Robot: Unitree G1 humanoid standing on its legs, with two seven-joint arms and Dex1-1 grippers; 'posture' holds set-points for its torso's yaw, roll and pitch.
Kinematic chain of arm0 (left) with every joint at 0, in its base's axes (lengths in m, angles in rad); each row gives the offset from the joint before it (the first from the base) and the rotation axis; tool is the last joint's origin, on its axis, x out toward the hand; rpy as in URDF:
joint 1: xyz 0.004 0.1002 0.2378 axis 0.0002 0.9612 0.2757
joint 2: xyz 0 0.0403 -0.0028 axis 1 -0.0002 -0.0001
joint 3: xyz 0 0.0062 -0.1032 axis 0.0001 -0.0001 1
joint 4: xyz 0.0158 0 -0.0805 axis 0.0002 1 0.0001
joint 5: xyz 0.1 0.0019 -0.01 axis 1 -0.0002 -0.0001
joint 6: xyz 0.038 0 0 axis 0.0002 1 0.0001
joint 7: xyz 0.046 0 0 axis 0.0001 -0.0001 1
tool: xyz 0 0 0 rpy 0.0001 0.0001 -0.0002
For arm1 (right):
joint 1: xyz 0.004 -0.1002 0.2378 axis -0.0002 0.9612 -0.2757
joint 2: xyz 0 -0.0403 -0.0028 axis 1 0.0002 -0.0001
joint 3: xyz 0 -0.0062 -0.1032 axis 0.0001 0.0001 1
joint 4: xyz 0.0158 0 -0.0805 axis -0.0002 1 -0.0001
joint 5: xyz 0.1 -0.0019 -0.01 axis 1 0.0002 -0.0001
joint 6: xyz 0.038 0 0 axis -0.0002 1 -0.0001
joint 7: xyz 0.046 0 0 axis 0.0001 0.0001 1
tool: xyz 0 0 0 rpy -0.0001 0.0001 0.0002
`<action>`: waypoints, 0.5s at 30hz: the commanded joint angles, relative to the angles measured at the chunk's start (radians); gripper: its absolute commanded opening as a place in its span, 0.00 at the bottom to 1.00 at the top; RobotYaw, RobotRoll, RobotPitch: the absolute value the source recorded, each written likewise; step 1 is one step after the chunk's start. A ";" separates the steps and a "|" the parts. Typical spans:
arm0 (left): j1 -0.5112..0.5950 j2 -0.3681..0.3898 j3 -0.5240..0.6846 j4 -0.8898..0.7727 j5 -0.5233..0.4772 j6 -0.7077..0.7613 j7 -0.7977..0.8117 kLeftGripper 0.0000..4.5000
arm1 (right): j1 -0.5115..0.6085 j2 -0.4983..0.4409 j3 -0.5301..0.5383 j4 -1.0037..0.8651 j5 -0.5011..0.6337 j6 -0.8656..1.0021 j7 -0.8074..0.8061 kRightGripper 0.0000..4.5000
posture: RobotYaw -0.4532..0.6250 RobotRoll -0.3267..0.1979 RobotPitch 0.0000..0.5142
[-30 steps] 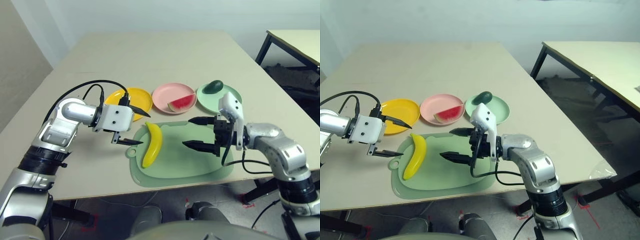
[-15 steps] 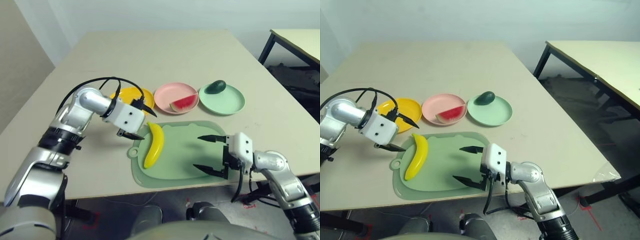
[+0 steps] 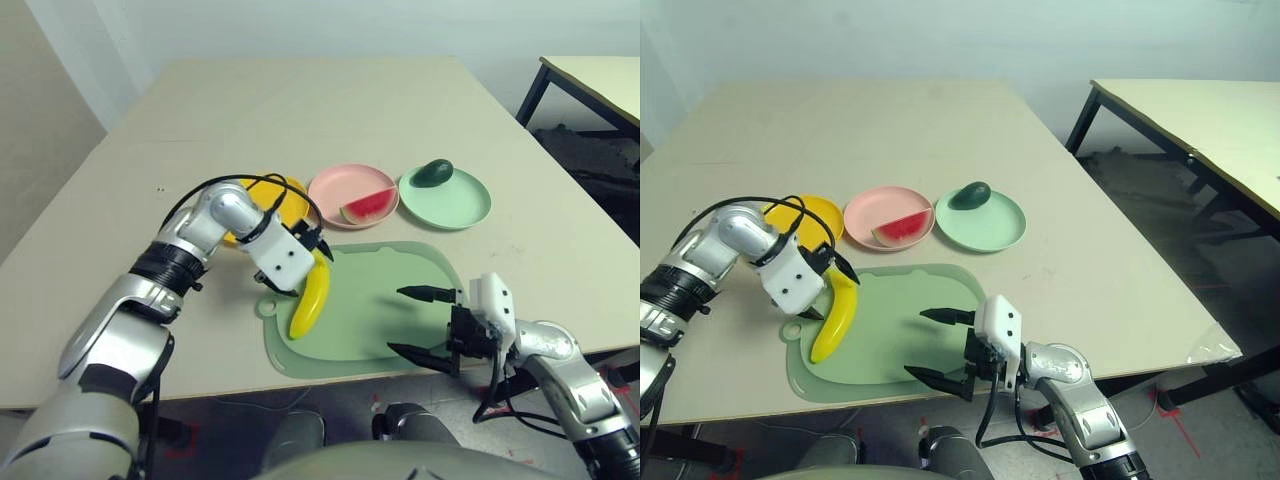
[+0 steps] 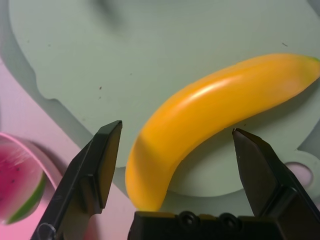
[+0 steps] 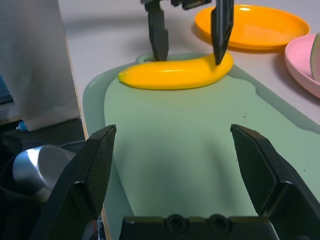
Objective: Place the fruits into color-matched plates.
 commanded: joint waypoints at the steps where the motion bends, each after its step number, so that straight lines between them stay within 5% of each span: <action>1: -0.028 -0.019 -0.026 0.054 0.057 -0.050 0.037 1.00 | 0.006 -0.011 -0.015 -0.018 0.015 0.015 -0.009 0.99 | 0.45 0.62 0.01; 5: -0.043 -0.039 -0.028 0.092 0.130 -0.042 0.112 0.96 | 0.003 -0.009 -0.017 -0.014 0.021 0.018 -0.017 1.00 | 0.45 0.62 0.01; 13: -0.043 -0.029 -0.031 0.053 0.114 0.026 0.079 0.41 | 0.015 -0.013 -0.014 -0.015 0.023 0.004 -0.019 1.00 | 0.45 0.62 0.01; 15: -0.040 -0.026 -0.026 0.036 0.096 0.040 0.068 0.36 | 0.022 -0.009 -0.010 -0.021 0.025 0.006 -0.022 1.00 | 0.45 0.62 0.01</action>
